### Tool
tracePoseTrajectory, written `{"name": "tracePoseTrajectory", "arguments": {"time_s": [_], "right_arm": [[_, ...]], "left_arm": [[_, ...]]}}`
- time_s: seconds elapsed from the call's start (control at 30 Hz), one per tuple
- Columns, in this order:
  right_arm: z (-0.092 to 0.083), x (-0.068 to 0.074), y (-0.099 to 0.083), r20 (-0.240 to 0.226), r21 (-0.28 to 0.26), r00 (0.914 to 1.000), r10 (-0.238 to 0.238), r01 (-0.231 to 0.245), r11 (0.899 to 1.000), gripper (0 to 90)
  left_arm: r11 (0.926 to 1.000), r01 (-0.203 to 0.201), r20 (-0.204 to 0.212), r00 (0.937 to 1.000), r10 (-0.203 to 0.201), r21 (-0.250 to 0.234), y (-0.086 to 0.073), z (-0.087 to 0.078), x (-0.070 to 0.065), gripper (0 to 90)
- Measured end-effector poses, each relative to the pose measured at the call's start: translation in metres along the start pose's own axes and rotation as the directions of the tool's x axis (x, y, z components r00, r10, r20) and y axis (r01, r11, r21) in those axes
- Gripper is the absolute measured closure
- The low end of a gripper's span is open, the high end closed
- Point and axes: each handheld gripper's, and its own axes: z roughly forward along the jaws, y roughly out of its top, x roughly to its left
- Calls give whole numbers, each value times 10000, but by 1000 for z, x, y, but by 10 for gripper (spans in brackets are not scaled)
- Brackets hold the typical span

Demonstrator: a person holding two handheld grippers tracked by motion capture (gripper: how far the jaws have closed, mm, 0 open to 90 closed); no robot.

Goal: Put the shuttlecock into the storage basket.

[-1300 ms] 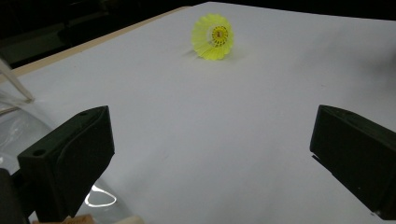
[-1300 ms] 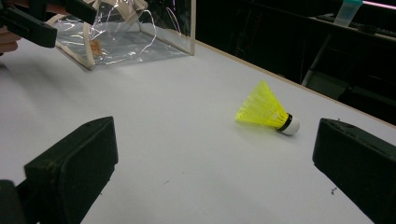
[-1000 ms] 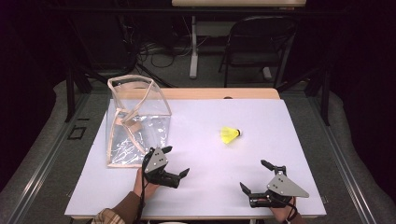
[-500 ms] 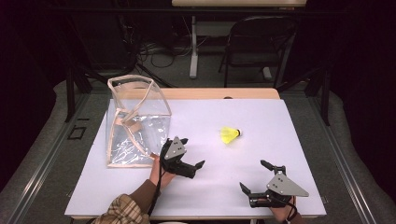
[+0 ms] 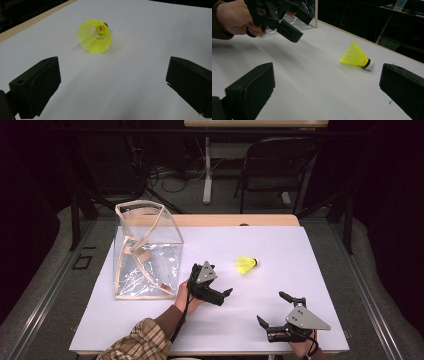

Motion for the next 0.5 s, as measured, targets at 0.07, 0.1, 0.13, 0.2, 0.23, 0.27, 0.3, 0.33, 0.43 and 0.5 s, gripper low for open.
{"name": "tracePoseTrajectory", "arguments": {"time_s": [0.07,0.1,0.13,0.2,0.23,0.27,0.3,0.33,0.43,0.5], "right_arm": [[0,0,0,-10,26,10000,-9,9,10000,0],[0,0,0,-13,41,10000,9,-9,10000,0],[0,0,0,-16,44,10000,18,-17,10000,0],[0,0,0,-21,54,10000,21,-21,10000,0],[0,0,0,-20,79,10000,51,-50,10000,0],[0,0,0,-18,79,10000,44,-44,10000,0],[0,0,0,-13,75,10000,14,-13,10000,0],[0,0,0,-15,83,10000,35,-34,10000,0],[0,0,0,-9,71,10000,35,-35,10000,0],[0,0,0,-11,75,10000,33,-33,10000,0]], "left_arm": [[10000,12,-16,10000,-12,25,1,1,0,0],[10000,44,13,10000,-44,35,2,4,0,0],[10000,25,-11,10000,-25,63,3,6,0,0],[10000,67,-3,10000,-67,42,3,7,0,0],[9999,96,25,10000,-96,94,4,11,0,0],[9999,96,25,10000,-96,94,4,11,0,0],[9999,91,71,9999,-92,112,6,14,0,0],[9999,91,71,9999,-92,112,6,14,0,0],[9997,23,104,9999,-25,235,10,21,0,0],[9996,5,112,9999,-8,294,12,25,-1,0]]}}
